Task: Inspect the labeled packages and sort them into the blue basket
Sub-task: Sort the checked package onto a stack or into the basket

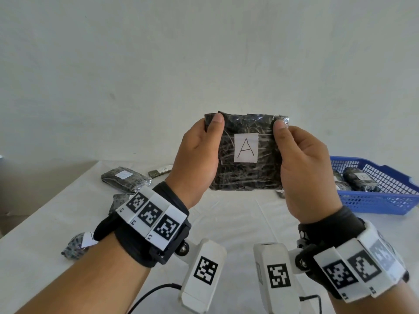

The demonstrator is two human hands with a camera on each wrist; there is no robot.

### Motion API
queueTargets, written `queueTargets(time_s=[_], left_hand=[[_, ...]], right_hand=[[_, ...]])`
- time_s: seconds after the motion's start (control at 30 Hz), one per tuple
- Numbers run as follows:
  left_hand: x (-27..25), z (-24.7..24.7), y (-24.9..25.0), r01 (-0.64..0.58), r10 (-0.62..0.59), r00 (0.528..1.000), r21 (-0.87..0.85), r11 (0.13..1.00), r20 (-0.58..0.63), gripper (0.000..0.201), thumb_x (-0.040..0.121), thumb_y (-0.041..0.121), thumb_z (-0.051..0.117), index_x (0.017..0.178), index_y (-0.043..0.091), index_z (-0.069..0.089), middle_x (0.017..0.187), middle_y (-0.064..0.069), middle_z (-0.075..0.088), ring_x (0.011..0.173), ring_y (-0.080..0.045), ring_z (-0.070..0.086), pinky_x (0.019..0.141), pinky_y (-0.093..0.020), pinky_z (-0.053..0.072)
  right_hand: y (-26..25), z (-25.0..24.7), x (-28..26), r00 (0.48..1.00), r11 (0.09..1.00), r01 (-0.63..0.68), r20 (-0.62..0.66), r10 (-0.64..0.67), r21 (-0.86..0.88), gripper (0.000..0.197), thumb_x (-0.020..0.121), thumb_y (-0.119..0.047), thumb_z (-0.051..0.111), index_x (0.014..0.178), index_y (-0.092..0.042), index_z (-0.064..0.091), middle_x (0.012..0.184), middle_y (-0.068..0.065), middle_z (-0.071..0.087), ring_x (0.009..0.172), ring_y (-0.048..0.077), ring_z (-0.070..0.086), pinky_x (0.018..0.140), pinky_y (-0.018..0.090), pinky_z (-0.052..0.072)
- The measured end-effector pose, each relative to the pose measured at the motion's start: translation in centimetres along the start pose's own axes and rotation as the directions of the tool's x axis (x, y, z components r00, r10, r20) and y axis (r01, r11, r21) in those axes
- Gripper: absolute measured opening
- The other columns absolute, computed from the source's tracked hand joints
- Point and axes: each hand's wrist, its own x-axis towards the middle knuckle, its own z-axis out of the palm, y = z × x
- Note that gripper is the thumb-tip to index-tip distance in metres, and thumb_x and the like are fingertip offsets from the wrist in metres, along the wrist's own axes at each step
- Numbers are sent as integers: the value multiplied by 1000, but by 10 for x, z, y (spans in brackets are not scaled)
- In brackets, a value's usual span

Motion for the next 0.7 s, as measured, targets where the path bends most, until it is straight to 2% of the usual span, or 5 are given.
queueTargets(time_s=[0.13,0.27,0.33,0.5,0.7], left_hand=[[-3,3,-1,-36,34,999,60,998,39,36,103,43,56,117,11,64,108,-6,76,102,-19,74,93,-50,60],[-6,6,-7,4,-7,998,43,999,70,46,91,50,58,115,11,58,107,-14,72,100,-26,74,89,-56,59],[-9,9,-11,65,-65,991,2,998,119,42,90,46,58,117,13,56,109,-14,73,101,-26,74,90,-57,59],[-13,20,-14,101,-95,992,-76,992,82,41,94,49,60,118,16,61,113,-13,73,104,-28,73,93,-57,58],[-13,24,-15,-13,13,999,-25,1000,-33,27,100,41,55,114,19,64,103,-5,74,97,-23,73,91,-55,58]], right_hand=[[8,-6,-2,988,971,146,72,-135,-188,44,95,-49,65,102,-6,70,91,10,78,84,27,78,73,52,65],[14,-10,-3,984,901,174,95,-149,-396,49,90,-61,62,97,-12,63,83,4,73,76,23,72,66,47,62],[13,-14,-2,990,931,128,103,-98,-341,52,85,-59,67,101,-11,64,86,5,74,78,21,75,68,44,64],[15,-16,-1,996,997,-46,67,50,-62,58,90,-46,79,116,2,61,106,29,73,97,46,74,84,65,61],[11,-12,-1,1000,991,-17,-5,16,-134,41,86,-42,80,112,-30,50,72,-16,72,70,1,72,60,20,57]])
